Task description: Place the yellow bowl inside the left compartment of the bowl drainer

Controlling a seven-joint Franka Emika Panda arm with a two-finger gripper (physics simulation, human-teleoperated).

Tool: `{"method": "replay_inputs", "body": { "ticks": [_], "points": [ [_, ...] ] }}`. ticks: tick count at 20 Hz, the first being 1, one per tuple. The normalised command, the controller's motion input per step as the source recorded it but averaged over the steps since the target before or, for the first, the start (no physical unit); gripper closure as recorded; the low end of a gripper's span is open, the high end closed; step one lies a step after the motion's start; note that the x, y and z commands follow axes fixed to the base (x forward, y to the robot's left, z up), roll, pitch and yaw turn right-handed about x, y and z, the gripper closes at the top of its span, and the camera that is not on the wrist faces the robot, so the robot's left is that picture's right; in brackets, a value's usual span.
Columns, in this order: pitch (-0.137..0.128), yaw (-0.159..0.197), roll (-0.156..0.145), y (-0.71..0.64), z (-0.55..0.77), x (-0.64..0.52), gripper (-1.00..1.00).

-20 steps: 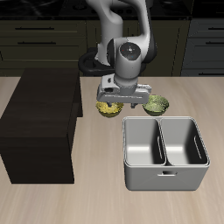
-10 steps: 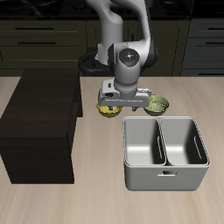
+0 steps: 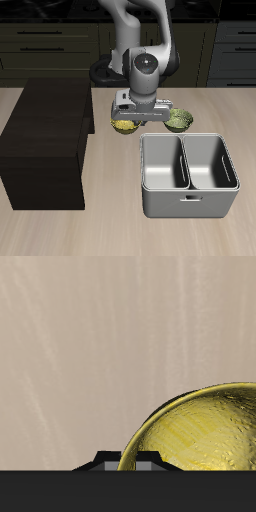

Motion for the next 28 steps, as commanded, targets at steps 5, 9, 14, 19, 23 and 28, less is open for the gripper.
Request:
{"method": "replay_inputs", "body": {
  "ticks": [5, 9, 14, 19, 23, 28],
  "points": [
    [-0.019, 0.007, 0.002, -0.01, 0.15, 0.01, 1.00],
    [-0.074, 0.004, 0.036, 0.13, 0.52, -0.04, 1.00],
    [-0.144, 0.011, 0.085, 0.22, 0.86, -0.14, 1.00],
    [-0.133, 0.015, 0.044, 0.14, 0.77, -0.10, 1.00],
    [-0.075, 0.002, 0.036, 0.10, 0.56, -0.09, 1.00],
    [-0.059, 0.016, -0.045, 0.03, 0.51, -0.04, 1.00]
  ]
}}
